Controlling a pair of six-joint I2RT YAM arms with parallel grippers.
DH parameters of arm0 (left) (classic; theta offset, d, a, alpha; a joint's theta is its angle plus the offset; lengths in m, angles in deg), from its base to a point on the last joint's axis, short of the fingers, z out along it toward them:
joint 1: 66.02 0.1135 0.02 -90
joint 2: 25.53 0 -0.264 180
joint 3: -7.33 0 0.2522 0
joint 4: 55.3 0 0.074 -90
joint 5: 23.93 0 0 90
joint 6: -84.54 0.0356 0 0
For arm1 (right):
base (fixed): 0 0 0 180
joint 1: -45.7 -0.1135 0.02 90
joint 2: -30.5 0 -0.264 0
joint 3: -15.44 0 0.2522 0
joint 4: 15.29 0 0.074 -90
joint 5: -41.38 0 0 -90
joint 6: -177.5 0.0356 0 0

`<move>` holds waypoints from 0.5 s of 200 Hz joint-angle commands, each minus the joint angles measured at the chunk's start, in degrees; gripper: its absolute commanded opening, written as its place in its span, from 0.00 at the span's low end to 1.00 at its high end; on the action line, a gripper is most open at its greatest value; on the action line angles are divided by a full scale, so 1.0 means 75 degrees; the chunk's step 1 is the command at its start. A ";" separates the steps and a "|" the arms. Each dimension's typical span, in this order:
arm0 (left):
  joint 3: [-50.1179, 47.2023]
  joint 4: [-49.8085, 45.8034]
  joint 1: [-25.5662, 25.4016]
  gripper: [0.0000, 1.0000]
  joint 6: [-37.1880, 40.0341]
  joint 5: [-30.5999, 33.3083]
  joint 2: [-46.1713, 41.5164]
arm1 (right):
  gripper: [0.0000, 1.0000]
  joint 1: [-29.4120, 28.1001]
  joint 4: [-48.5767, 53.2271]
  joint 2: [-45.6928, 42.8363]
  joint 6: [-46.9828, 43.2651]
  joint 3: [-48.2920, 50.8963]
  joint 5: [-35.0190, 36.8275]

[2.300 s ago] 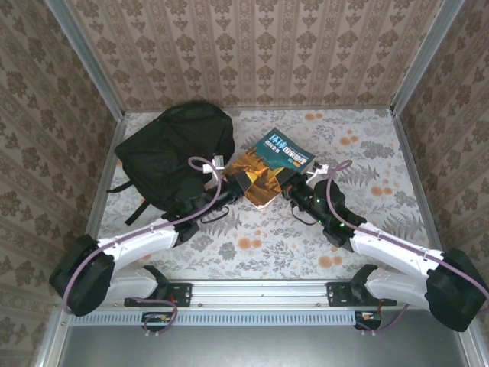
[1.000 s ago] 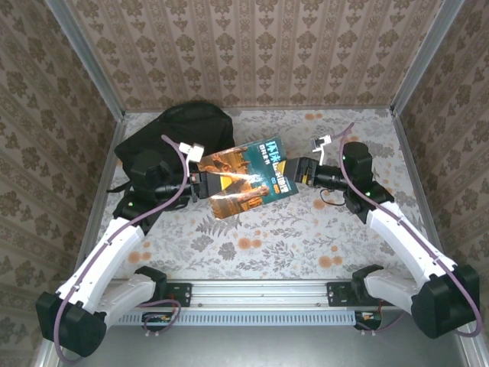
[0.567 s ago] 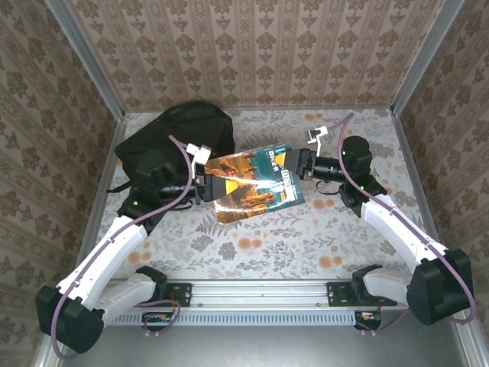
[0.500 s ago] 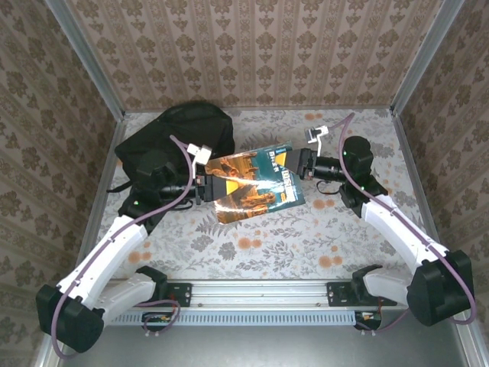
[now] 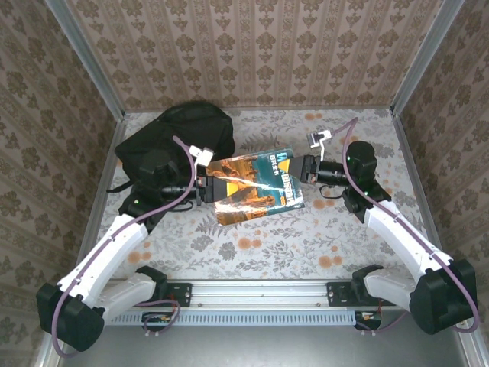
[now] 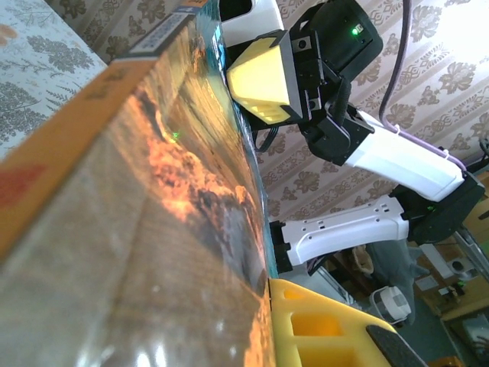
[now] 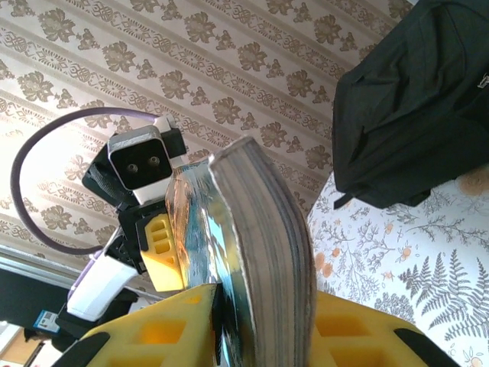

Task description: Pack the student bag

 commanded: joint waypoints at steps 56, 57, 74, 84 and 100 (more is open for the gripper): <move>0.0452 -0.1014 0.0198 0.00 0.0851 0.0472 -0.0090 | 0.37 -0.0609 0.0338 -0.0215 -0.0365 -0.0127 -0.0736; 0.0447 -0.1016 0.0198 0.00 0.0853 0.0475 -0.0091 | 0.37 -0.0605 0.0344 -0.0221 -0.0372 -0.0121 -0.0734; 0.0398 -0.1041 0.0431 0.00 0.0820 0.0523 -0.0098 | 0.32 -0.0584 0.0403 -0.0347 -0.0462 0.0019 -0.0592; 0.0384 -0.1062 0.0477 0.00 0.0802 0.0569 -0.0102 | 0.27 -0.0544 0.0409 -0.0400 -0.0474 0.0103 -0.0505; 0.0372 -0.1131 0.0543 0.00 0.0829 0.0631 -0.0067 | 0.12 -0.0498 0.0414 -0.0424 -0.0463 0.0202 -0.0375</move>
